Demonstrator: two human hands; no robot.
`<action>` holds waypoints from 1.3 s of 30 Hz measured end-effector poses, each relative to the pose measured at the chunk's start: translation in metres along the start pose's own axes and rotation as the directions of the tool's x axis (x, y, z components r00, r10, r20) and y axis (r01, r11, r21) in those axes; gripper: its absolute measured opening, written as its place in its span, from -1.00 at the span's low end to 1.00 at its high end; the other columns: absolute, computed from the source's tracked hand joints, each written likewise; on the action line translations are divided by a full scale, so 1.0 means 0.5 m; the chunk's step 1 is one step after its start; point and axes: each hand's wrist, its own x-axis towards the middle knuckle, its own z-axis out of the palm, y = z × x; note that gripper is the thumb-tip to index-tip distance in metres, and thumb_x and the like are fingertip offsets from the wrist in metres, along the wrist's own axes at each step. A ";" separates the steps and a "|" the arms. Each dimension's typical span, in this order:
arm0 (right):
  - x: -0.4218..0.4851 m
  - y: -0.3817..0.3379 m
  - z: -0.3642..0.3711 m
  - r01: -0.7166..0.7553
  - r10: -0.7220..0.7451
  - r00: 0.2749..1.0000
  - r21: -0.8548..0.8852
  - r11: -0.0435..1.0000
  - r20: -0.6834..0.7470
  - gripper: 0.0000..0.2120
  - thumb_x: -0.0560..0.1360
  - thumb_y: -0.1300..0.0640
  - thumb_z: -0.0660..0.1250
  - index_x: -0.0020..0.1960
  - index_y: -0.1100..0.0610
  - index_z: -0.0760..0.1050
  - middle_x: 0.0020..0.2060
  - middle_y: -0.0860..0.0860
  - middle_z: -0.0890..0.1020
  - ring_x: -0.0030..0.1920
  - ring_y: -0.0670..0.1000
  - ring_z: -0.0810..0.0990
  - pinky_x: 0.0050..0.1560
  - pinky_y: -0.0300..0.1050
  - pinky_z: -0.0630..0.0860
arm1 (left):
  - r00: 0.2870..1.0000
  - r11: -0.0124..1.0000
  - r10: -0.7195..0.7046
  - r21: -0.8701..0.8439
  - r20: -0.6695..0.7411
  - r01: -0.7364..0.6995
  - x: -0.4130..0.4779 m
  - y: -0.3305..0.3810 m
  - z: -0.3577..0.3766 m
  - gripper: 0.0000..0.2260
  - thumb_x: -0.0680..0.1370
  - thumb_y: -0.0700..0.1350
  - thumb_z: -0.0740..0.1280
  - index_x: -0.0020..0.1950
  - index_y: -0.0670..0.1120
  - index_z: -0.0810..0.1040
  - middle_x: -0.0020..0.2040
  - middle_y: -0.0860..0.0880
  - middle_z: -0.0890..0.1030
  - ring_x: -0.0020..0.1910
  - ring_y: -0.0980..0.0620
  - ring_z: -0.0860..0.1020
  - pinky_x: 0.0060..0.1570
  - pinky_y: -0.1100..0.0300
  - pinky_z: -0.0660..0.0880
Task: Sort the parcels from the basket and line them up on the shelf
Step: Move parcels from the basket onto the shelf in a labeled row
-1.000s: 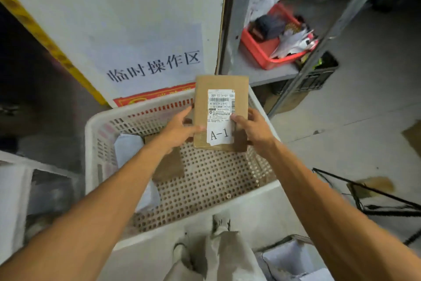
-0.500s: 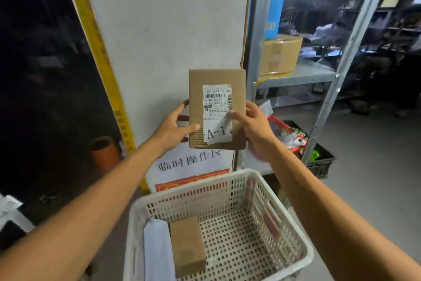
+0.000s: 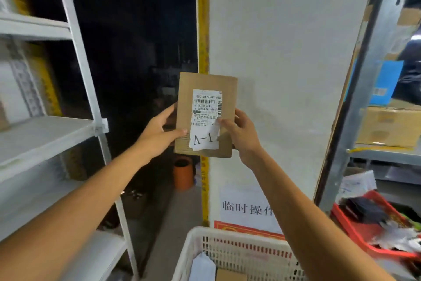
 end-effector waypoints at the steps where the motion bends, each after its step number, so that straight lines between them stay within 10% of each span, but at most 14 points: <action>1: 0.007 0.002 0.028 0.000 -0.001 0.999 0.011 1.000 0.039 -0.45 0.33 -0.03 0.40 0.31 -0.01 0.46 0.19 -0.06 0.63 0.16 0.05 0.62 0.09 0.20 0.60 | 0.998 1.000 -0.010 0.018 -0.054 0.011 -0.011 -0.003 -0.026 -0.33 0.49 -0.25 0.41 0.49 0.17 0.23 0.25 -0.02 0.52 0.22 -0.02 0.53 0.17 -0.10 0.53; 13: -0.033 0.041 0.425 -0.048 -0.008 0.914 0.127 0.991 0.407 -0.57 0.51 0.08 0.41 0.35 -0.02 0.39 0.16 -0.18 0.56 0.17 -0.16 0.50 0.06 -0.24 0.42 | 0.876 0.984 -0.093 0.090 -0.473 0.152 -0.221 -0.033 -0.329 -0.37 0.49 -0.29 0.39 0.46 0.11 0.25 -0.02 0.18 0.53 -0.03 0.22 0.52 -0.12 0.38 0.53; 18: -0.081 0.012 0.588 -0.075 -0.030 0.842 0.173 0.982 0.539 -0.58 0.51 0.06 0.40 0.32 -0.07 0.38 0.11 -0.24 0.53 0.02 -0.27 0.49 -0.10 -0.35 0.37 | 0.814 0.973 -0.041 0.163 -0.579 0.166 -0.312 -0.036 -0.466 -0.39 0.47 -0.30 0.41 0.42 0.10 0.31 0.05 0.13 0.58 0.06 0.05 0.59 0.10 0.03 0.55; 22: -0.118 -0.023 0.715 -0.085 -0.055 0.789 0.197 0.977 0.612 -0.62 0.51 0.06 0.40 0.26 -0.12 0.36 0.06 -0.27 0.53 0.04 -0.22 0.50 -0.04 -0.28 0.41 | 0.770 0.960 0.041 0.238 -0.636 0.145 -0.374 -0.034 -0.562 -0.43 0.48 -0.38 0.37 0.20 0.25 0.36 -0.03 0.25 0.60 -0.02 0.17 0.61 -0.02 0.22 0.59; 28: -0.175 -0.042 0.874 -0.066 -0.098 0.712 0.206 0.976 0.696 -0.51 0.50 0.05 0.42 0.39 -0.02 0.39 0.24 -0.11 0.57 0.21 -0.05 0.55 0.26 0.05 0.51 | 0.729 0.935 0.082 0.307 -0.679 0.181 -0.471 -0.048 -0.680 -0.46 0.51 -0.35 0.34 0.40 0.09 0.36 0.11 0.07 0.64 0.04 0.11 0.64 -0.06 0.23 0.59; 39: -0.223 0.013 1.111 -0.089 -0.139 0.594 0.237 0.968 0.792 -0.54 0.53 0.08 0.39 0.39 0.03 0.38 0.23 -0.08 0.59 0.02 -0.20 0.61 -0.07 -0.34 0.52 | 0.567 0.871 0.063 0.323 -0.821 0.370 -0.533 -0.132 -0.822 -0.46 0.54 -0.18 0.34 0.48 -0.01 0.25 0.05 0.19 0.51 -0.04 0.23 0.55 -0.22 0.36 0.56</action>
